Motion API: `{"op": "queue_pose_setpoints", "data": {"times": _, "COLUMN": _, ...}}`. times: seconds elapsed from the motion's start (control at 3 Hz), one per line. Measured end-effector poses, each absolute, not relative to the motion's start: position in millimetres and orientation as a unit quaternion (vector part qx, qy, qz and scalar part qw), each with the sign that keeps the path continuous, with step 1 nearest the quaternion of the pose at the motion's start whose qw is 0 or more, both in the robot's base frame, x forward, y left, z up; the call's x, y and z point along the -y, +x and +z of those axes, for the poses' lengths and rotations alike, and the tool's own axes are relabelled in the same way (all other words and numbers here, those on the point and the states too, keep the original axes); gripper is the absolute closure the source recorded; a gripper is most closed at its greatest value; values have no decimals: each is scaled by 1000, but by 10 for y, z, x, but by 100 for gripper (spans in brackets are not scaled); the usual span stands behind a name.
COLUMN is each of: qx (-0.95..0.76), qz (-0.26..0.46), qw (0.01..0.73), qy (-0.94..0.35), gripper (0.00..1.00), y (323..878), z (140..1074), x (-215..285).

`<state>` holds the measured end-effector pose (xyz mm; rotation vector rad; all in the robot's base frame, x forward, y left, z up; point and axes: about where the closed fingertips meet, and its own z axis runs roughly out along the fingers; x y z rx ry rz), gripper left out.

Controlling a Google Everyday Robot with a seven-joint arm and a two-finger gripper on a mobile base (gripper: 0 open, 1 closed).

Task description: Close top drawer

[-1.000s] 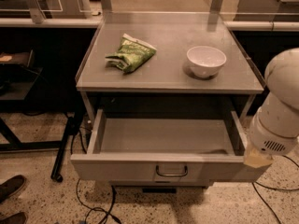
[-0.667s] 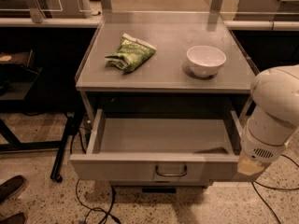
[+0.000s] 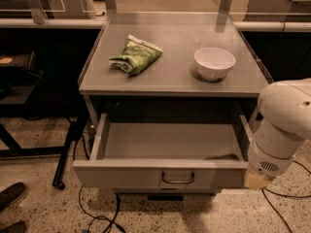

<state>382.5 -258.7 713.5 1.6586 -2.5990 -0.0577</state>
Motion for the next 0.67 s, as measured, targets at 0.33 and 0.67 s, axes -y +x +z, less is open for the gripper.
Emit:
{"op": "queue_pose_setpoints", "data": {"times": 0.33, "qx": 852, "qz": -32, "qw": 47, "qy": 521, "gripper": 100, "y": 3805, "z": 6770, "x": 2606}}
{"op": "queue_pose_setpoints", "data": {"times": 0.67, "qx": 856, "qz": -33, "qw": 52, "qy": 513, "gripper": 100, "y": 3877, "z": 6577, "x": 2612}}
